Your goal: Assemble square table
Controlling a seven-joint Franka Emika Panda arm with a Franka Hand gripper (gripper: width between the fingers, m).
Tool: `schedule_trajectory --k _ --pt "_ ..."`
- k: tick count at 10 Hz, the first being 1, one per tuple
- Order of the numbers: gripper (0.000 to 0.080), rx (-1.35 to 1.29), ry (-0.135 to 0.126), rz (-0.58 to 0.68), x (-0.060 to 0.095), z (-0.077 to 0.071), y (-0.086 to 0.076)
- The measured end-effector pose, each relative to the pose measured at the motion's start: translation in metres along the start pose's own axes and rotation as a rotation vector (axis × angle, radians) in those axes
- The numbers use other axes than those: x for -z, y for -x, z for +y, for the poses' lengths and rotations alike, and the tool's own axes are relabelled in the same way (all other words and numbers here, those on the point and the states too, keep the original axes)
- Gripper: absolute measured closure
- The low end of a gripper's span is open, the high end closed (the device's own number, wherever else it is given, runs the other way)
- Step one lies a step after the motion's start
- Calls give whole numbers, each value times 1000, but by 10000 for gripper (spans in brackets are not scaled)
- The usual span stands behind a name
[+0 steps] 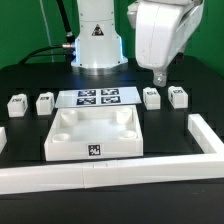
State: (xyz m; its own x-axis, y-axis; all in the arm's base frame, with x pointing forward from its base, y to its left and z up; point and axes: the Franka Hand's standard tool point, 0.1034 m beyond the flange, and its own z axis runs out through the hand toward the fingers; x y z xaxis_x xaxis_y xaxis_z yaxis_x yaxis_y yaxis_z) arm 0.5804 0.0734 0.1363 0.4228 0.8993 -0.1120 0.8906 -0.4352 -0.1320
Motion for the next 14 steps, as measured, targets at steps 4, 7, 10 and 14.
schedule_trajectory --k 4,7,10,14 --pt "150 532 75 57 -34 -23 81" --pt "150 638 64 62 -46 -23 98" --pt "150 592 72 66 -61 -30 114" --pt "150 509 58 103 -137 -63 148"
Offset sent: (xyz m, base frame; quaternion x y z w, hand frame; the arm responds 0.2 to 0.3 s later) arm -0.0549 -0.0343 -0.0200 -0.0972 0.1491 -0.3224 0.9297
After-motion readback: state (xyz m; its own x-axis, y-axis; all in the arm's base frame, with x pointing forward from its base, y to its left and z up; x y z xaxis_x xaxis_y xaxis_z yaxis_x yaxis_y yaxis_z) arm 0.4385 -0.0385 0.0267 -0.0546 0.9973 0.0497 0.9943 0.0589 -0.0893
